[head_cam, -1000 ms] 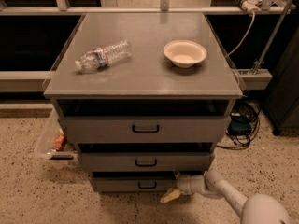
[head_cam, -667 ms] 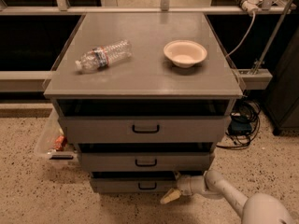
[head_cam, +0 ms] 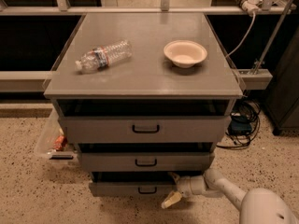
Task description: Open bottom drawer
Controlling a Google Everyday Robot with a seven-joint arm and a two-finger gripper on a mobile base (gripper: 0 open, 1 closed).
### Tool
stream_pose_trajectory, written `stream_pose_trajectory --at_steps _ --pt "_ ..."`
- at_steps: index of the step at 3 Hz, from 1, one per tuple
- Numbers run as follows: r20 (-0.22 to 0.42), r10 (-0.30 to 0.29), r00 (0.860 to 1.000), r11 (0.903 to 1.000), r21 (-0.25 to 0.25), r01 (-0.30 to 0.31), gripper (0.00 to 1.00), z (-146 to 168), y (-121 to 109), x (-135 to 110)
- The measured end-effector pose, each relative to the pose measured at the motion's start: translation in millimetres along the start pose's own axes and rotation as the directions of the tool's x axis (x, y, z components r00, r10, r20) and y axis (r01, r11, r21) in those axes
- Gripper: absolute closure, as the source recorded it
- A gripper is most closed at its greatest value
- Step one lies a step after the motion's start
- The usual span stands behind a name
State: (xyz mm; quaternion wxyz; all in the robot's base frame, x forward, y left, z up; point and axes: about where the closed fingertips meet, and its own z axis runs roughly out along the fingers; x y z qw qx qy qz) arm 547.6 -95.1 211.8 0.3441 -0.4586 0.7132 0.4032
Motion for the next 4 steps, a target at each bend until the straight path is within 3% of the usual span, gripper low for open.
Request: stream_pose_trajectory --at_steps 1,2,3,4 --pt "-0.044 0.084 0.996 0.9934 -0.075 -0.087 0.0 -16.4 23.1 13.8" --pt "-0.044 0.084 0.996 0.9934 -0.075 -0.087 0.0 -18.6 24.4 9.1" --pt "-0.081 0.142 0.987 0.9823 -0.112 -0.15 0.0 -38.9 39.3 19.2" --pt "-0.081 0.142 0.987 0.9823 -0.112 -0.15 0.0 -38.8 39.4 19.2"
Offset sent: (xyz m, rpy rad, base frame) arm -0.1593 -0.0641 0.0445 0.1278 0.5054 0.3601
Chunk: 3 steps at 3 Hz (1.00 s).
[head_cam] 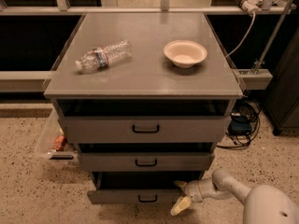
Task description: Open bottom drawer
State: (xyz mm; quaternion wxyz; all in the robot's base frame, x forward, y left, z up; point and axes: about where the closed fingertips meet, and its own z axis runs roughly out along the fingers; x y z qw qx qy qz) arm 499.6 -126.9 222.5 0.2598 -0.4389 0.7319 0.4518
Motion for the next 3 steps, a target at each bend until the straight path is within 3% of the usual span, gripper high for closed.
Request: stream_pose_trajectory --at_steps 1,2,3 --pt "-0.035 0.007 0.999 0.9986 -0.051 -0.009 0.0 9.5 9.2 5.1" --pt "-0.035 0.007 0.999 0.9986 -0.052 -0.009 0.0 8.5 10.3 3.4" --pt "-0.056 0.033 0.998 0.9955 -0.087 -0.038 0.0 13.2 24.2 12.0"
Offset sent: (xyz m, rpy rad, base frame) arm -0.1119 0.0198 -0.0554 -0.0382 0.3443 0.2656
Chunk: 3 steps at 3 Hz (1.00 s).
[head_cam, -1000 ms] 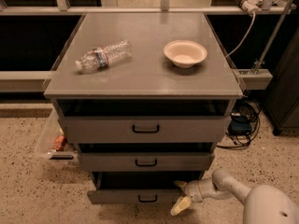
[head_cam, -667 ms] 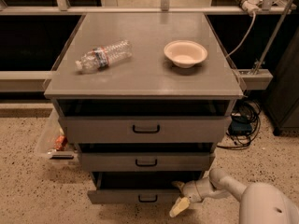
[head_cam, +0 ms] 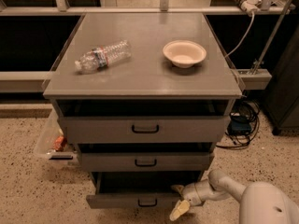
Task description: Open bottom drawer
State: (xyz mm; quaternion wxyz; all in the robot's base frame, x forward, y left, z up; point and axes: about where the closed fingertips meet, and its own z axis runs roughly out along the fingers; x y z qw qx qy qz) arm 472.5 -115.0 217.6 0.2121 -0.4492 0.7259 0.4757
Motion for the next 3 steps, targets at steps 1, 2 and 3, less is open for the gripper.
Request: stream_pose_trajectory --at_steps 1,2,3 --pt "0.0 0.0 1.0 1.0 0.0 0.0 0.0 -1.9 2.1 -3.0" --pt "-0.021 0.033 0.999 0.9986 -0.04 -0.034 0.0 -1.1 18.4 10.9" --pt "-0.021 0.033 0.999 0.9986 -0.041 -0.034 0.0 -2.0 19.5 9.4"
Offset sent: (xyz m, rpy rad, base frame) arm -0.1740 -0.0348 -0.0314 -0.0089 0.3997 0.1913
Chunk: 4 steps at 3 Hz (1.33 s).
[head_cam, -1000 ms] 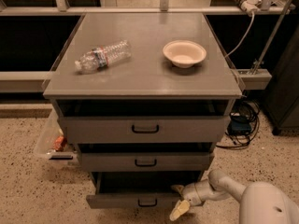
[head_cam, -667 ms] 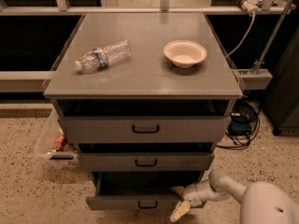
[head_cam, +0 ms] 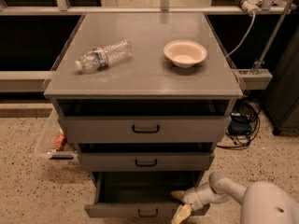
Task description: Open bottom drawer
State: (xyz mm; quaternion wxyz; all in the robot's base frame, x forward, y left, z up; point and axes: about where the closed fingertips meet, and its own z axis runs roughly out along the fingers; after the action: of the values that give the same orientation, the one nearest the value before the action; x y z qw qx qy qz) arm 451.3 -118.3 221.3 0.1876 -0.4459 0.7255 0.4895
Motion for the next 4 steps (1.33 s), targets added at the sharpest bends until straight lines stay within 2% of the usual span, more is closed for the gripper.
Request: stream_pose_trajectory --at_steps 1,2,3,4 --pt "-0.02 0.045 0.999 0.9973 -0.057 -0.047 0.0 2.4 25.2 21.5" --pt "-0.02 0.045 0.999 0.9973 -0.057 -0.047 0.0 2.4 25.2 21.5" --pt "0.025 0.014 1.0 0.9997 -0.02 -0.013 0.0 -5.6 25.1 15.8" --pt "0.113 -0.07 0.991 0.9941 0.091 0.06 0.0 -29.9 30.7 1.7"
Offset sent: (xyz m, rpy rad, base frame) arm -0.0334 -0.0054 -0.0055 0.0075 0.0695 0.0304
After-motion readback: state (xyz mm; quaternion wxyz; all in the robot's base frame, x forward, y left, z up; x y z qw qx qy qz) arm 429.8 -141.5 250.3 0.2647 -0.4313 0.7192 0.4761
